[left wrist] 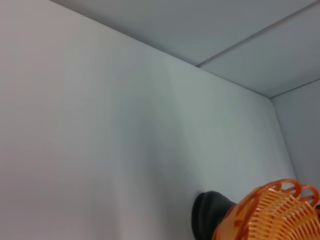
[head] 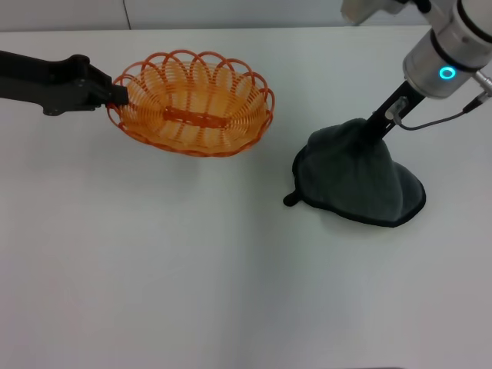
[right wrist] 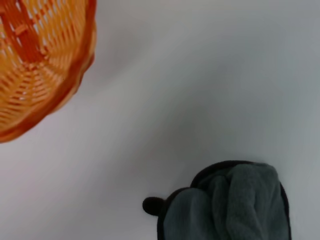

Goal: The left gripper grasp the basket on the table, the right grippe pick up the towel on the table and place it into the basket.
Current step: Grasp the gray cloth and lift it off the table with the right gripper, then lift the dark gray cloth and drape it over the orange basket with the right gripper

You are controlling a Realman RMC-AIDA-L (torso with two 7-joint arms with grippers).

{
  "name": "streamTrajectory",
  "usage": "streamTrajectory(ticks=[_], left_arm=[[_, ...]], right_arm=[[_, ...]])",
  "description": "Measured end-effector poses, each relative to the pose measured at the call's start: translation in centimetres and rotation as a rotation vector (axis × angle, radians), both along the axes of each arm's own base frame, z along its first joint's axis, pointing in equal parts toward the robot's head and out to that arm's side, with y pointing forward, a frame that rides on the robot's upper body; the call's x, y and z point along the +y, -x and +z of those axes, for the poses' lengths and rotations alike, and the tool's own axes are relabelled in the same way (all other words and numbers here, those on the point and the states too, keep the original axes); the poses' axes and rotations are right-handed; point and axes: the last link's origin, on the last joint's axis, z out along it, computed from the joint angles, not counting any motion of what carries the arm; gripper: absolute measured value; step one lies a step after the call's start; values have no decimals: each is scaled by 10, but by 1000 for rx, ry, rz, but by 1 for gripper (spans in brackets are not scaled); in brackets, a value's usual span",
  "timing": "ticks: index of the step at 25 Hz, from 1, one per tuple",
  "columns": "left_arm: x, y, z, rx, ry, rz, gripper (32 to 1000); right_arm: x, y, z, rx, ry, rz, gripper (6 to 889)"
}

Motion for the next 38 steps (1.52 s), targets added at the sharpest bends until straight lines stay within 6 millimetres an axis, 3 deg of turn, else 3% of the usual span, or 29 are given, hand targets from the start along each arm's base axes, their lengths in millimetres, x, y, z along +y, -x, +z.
streamTrajectory(ticks=[19, 27, 38], left_arm=[[-3, 6, 0, 4, 0, 14, 99], [-3, 8, -1, 11, -1, 20, 99], [-4, 10, -1, 13, -2, 26, 99]], right_arm=[[1, 36, 42, 49, 30, 50, 72], [-5, 71, 67, 181, 64, 103, 72], [-9, 104, 93, 291, 88, 148, 72]])
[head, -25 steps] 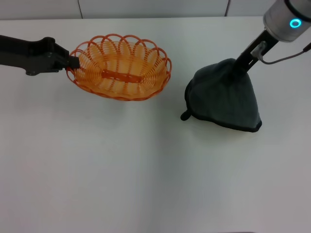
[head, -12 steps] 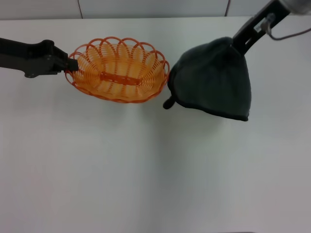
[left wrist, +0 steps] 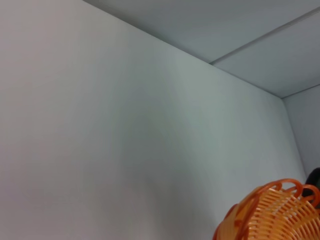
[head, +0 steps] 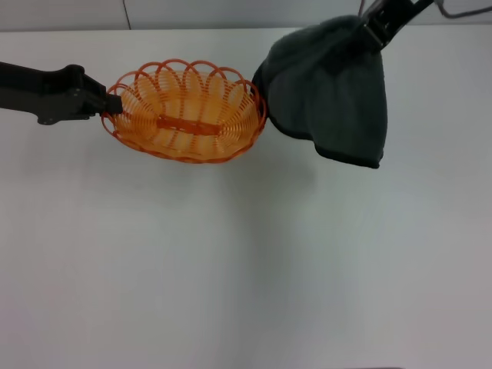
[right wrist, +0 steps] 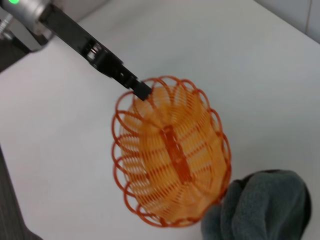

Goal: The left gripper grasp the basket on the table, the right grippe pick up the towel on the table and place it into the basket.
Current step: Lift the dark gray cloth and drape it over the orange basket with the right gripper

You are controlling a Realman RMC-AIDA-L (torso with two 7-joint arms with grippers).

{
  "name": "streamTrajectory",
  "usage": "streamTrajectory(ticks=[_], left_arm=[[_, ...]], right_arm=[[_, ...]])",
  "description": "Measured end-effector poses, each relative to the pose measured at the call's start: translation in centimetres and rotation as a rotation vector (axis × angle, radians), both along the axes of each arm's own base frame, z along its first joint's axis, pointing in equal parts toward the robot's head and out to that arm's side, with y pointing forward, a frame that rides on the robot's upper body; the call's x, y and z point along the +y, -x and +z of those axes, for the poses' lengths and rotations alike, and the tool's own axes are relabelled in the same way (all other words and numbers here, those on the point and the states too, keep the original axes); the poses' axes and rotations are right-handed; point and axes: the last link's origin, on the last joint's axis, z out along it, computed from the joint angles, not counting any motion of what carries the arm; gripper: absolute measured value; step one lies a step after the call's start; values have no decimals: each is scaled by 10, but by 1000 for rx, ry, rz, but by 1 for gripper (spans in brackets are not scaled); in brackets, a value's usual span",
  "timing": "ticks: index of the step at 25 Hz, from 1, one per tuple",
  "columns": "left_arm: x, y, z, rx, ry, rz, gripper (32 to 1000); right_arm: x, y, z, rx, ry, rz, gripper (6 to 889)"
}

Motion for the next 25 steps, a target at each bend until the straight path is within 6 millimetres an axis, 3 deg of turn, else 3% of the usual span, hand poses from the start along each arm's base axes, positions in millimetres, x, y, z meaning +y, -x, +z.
streamTrajectory(ticks=[14, 25], left_arm=[[0, 2, -1, 23, 3, 6, 99], [2, -1, -4, 19, 6, 1, 99]], right_arm=[[-2, 36, 12, 66, 26, 62, 73], [2, 56, 8, 78, 16, 115, 73]])
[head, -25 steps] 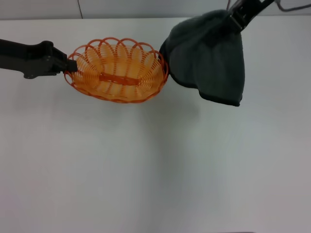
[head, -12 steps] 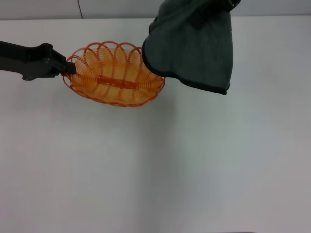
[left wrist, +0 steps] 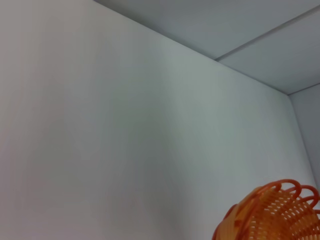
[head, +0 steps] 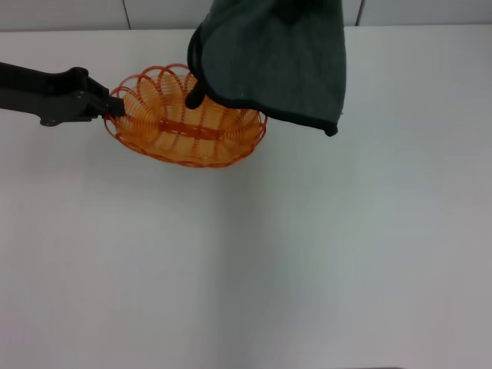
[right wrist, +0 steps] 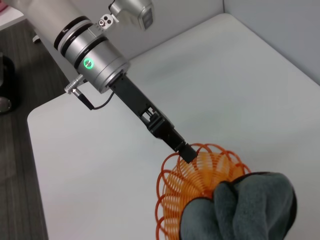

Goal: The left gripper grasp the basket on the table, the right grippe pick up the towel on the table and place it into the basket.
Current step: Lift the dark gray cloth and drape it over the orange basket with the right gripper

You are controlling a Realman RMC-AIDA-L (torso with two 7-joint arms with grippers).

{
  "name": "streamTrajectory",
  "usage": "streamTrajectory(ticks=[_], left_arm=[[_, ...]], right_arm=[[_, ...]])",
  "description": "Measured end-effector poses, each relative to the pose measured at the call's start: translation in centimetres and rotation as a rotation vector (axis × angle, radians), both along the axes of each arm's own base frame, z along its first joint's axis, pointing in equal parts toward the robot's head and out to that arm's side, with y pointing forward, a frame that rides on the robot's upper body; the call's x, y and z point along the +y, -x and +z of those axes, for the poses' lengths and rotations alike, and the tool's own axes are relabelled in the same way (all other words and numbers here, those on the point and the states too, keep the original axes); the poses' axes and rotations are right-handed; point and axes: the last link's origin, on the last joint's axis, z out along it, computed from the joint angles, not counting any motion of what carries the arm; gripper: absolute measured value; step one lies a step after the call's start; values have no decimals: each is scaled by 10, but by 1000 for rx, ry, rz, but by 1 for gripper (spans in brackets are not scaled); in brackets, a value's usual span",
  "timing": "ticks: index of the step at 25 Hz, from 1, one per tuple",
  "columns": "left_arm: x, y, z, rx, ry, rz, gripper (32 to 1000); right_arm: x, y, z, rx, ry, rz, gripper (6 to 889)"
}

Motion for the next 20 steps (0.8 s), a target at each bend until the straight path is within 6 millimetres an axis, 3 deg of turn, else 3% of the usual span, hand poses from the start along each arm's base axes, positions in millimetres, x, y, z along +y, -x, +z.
streamTrajectory(ticks=[12, 20], left_arm=[[2, -3, -1, -6, -2, -5, 99], [3, -7, -3, -13, 3, -13, 99]], right_arm=[[3, 18, -25, 38, 35, 48, 73], [7, 16, -48, 52, 57, 54, 73]])
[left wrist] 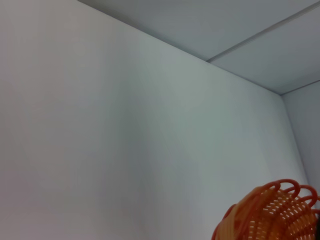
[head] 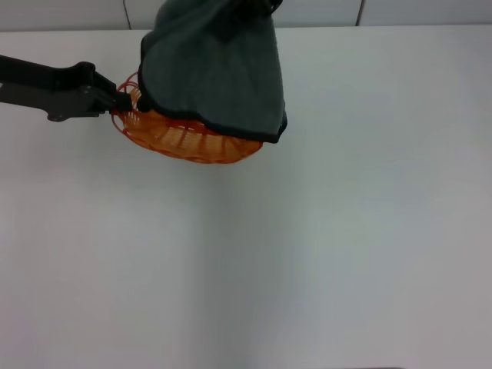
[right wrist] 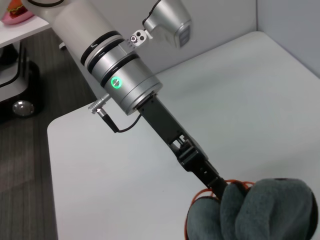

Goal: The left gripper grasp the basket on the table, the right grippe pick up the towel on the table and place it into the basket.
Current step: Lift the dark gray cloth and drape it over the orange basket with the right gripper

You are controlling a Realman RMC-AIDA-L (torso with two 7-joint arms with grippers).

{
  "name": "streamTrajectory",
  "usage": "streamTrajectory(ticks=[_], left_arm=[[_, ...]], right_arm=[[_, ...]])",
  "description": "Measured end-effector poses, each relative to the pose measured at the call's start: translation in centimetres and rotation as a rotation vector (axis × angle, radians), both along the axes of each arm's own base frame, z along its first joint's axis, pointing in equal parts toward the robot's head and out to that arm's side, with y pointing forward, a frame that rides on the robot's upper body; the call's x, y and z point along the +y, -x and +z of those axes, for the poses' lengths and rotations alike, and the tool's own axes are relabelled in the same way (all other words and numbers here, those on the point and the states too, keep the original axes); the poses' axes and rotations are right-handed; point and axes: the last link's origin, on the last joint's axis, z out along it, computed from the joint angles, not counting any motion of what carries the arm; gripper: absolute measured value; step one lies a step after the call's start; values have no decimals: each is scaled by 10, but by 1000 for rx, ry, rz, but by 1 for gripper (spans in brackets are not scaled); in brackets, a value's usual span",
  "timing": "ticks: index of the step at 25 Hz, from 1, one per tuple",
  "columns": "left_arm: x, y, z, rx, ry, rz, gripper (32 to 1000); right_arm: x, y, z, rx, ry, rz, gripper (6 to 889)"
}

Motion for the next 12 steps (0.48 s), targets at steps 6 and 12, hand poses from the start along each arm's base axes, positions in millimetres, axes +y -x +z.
streamTrajectory(ticks=[6, 12], left_arm=[[2, -6, -3, -8, 7, -7, 99], [2, -7, -3, -10, 11, -9, 99]], right_arm=[[1, -4, -20, -29, 9, 18, 73], [0, -7, -39, -92, 1, 53, 73]])
